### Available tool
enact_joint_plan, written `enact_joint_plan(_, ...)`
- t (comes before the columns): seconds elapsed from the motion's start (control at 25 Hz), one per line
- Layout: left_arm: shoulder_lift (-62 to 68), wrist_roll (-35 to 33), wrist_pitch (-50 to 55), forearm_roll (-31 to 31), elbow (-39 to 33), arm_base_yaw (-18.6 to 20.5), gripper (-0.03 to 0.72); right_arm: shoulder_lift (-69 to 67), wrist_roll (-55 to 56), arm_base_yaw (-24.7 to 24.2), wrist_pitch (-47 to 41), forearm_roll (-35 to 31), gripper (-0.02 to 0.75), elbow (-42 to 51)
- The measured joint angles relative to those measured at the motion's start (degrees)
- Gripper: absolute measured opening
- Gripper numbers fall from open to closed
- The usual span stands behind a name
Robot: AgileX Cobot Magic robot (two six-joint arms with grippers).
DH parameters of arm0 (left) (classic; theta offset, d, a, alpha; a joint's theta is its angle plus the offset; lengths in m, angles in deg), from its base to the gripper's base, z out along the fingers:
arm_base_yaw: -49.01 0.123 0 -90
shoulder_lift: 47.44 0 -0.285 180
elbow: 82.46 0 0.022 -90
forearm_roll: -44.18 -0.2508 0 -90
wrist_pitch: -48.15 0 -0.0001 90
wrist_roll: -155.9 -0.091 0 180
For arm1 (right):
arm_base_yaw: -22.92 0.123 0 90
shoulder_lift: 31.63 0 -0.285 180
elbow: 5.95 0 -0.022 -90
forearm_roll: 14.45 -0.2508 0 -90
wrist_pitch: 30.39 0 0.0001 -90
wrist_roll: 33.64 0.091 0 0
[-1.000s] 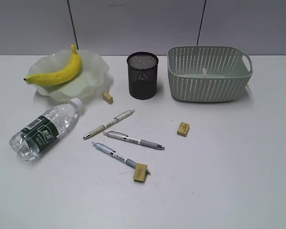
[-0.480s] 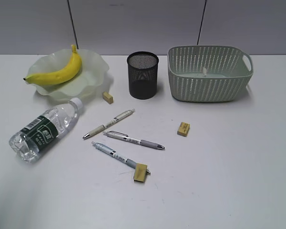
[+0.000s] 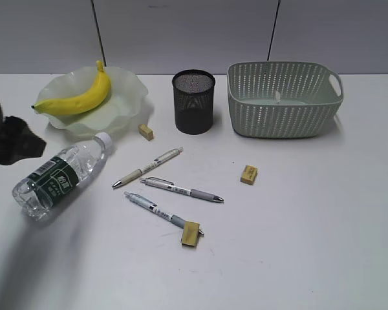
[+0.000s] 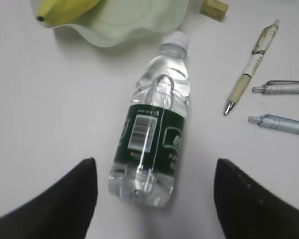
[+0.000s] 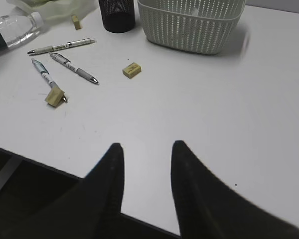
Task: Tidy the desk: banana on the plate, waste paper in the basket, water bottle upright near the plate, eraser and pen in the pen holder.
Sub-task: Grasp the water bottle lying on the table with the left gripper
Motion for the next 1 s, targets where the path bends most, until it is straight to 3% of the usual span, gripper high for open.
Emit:
enact_joint_plan(0.28, 18.27, 0.00, 2.33, -2.29, 12.88, -4.48, 0.563, 0.00, -0.07, 0.00, 0.00, 0.00, 0.267, 0.06)
enact_joint_plan(0.6, 29.18, 0.00, 12.27, -7.09, 24.39, -5.42, 0.572, 0.00, -0.05, 0.00, -0.10, 0.00, 0.267, 0.06)
enact_joint_plan(1.0, 33.67, 1.13, 15.83, -13.14, 27.59, -5.46, 0.596, 0.00, -0.05, 0.00, -0.16, 0.05, 0.267, 0.06)
